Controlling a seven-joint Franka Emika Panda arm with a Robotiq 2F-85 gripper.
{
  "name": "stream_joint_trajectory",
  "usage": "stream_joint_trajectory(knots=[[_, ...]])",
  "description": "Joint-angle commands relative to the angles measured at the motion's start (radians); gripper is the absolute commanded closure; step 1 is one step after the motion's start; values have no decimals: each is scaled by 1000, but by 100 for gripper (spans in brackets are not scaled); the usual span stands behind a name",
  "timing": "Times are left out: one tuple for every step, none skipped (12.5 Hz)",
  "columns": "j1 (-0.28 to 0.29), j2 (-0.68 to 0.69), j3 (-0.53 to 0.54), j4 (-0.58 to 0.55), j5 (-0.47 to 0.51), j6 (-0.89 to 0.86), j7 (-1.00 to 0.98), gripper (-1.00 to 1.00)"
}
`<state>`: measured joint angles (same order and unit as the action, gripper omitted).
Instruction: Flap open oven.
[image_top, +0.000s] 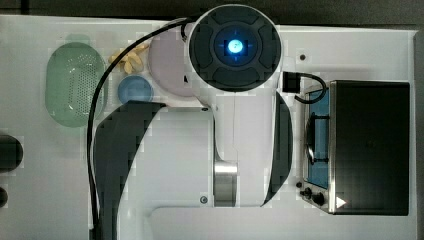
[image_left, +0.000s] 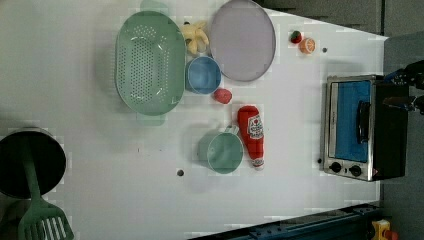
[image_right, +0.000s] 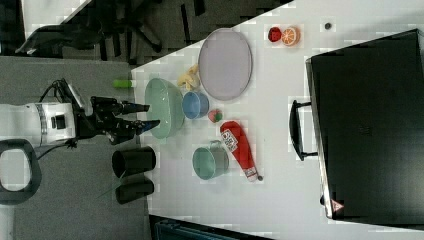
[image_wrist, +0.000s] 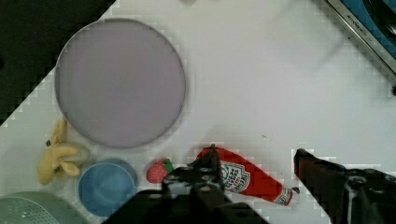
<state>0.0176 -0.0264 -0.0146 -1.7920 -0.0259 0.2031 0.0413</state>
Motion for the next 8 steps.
stream_joint_trajectory(knots=[[-17, -304, -60, -167, 16, -141, 29, -59], [-17, -304, -60, -167, 16, -141, 29, -81], [-17, -304, -60, -167, 16, -141, 29, -100], [-17, -304, -60, -167, 16, -141, 29, -100], [-17, -304, -60, -167, 16, -141, 29, -100], [-17, -304, -60, -167, 16, -141, 29, -100], [-17, -304, -60, -167, 16, -141, 29, -100], [-17, -304, -60, -167, 16, -141, 29, -90]])
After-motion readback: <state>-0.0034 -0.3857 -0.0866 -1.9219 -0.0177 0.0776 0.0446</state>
